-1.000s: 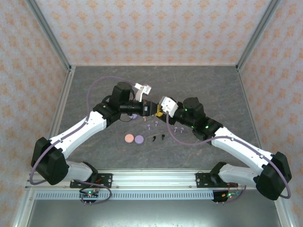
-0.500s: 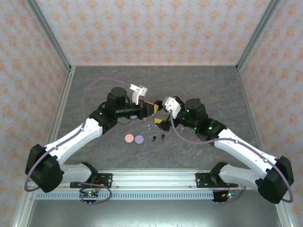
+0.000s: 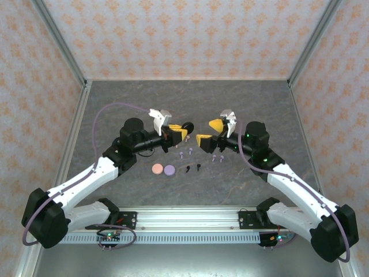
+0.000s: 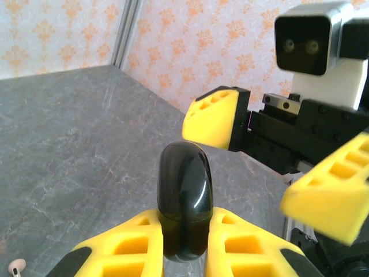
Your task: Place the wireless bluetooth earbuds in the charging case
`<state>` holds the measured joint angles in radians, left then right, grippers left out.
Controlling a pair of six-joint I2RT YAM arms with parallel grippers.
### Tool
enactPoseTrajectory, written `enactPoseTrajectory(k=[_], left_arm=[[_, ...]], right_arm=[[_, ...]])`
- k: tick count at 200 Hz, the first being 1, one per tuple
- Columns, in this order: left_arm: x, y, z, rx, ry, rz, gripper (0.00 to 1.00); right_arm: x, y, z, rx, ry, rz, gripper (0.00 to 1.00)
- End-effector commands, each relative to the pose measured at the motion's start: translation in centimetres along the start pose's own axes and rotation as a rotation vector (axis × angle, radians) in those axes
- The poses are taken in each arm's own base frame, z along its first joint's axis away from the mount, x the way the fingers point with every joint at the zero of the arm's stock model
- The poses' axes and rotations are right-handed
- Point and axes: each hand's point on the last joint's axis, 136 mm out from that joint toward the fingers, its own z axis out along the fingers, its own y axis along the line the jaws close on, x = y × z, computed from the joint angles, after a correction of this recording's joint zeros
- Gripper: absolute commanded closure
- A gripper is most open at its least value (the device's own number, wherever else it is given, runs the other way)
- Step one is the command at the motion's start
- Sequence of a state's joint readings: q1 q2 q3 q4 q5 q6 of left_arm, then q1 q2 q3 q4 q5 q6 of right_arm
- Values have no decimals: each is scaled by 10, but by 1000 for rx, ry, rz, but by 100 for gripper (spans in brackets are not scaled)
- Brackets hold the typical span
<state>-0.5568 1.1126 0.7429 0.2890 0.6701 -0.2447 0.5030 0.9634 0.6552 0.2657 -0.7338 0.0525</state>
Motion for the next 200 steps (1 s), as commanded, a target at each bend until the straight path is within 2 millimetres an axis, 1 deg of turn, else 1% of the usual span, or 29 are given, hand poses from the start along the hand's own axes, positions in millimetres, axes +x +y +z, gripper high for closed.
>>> enactPoseTrajectory(k=[1, 37, 57, 74, 100, 172, 189, 192, 200], left_arm=[[-9, -8, -3, 9, -48, 96, 96], [-9, -8, -3, 11, -41, 99, 95], [-10, -8, -3, 6, -40, 94, 99], [-10, -8, -3, 5, -39, 93, 100], [-10, -8, -2, 8, -35, 92, 100], [-13, -10, 0, 17, -41, 97, 100], [-13, -10, 0, 20, -42, 96, 100], [-13, -10, 1, 20, -41, 96, 100], [-14, -11, 1, 24, -43, 97, 100]], right_arm=[[-34, 13, -1, -61, -113, 19, 4], [-33, 4, 12, -46, -83, 49, 11], [-35, -1, 19, -34, -75, 63, 13], [-37, -4, 22, -25, -76, 66, 13], [-37, -9, 28, -11, -58, 75, 16], [-33, -18, 39, 5, -30, 93, 17], [-37, -18, 39, 6, -35, 95, 17], [-31, -22, 44, 12, -20, 105, 17], [-31, -24, 45, 16, -18, 112, 17]])
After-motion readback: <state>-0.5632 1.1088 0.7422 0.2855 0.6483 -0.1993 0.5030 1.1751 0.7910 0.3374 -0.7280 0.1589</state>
